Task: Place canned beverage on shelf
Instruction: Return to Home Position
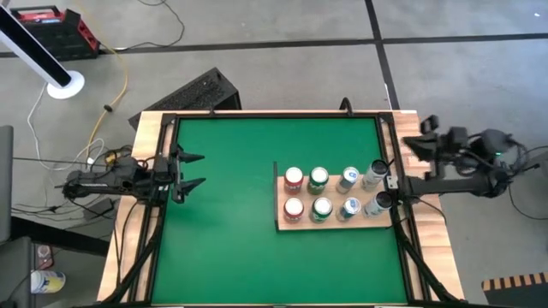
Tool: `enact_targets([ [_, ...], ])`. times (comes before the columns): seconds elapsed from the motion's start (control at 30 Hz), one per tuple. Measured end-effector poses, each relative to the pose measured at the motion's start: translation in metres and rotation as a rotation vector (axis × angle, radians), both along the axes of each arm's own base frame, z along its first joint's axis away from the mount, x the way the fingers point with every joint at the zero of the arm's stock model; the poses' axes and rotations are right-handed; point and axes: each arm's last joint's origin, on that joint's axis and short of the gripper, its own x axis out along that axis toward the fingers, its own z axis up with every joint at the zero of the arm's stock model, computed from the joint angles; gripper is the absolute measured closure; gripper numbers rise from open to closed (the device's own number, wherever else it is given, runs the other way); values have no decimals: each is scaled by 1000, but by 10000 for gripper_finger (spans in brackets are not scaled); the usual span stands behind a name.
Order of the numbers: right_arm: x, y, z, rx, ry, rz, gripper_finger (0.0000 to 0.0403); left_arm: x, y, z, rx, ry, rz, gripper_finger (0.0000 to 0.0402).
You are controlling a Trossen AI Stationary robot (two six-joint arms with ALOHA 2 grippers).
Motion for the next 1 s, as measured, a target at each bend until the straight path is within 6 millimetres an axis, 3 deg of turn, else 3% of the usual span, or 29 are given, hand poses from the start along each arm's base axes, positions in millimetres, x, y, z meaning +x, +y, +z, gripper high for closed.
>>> enact_targets([
  [0.07, -21, -1, -5, 8, -64, -23, 385, -3, 0, -1, -13, 1, 1, 70],
  [0.23, -41, -2, 5, -17, -18, -80, 385, 0, 1, -4, -25, 36, 22, 70],
  [0.3, -48, -2, 18, -41, -73, -89, 384, 0, 1, -7, -38, 63, 28, 70],
  [0.5, -78, -2, 17, -67, -23, -103, 383, 3, 1, -19, -73, 61, 27, 70],
  [0.8, -74, 4, -8, -27, 245, -59, 381, 4, 1, -21, -77, 65, 29, 70],
  [1.0, -125, 8, 11, -66, 151, -104, 381, 4, 1, -22, -79, 76, 28, 70],
])
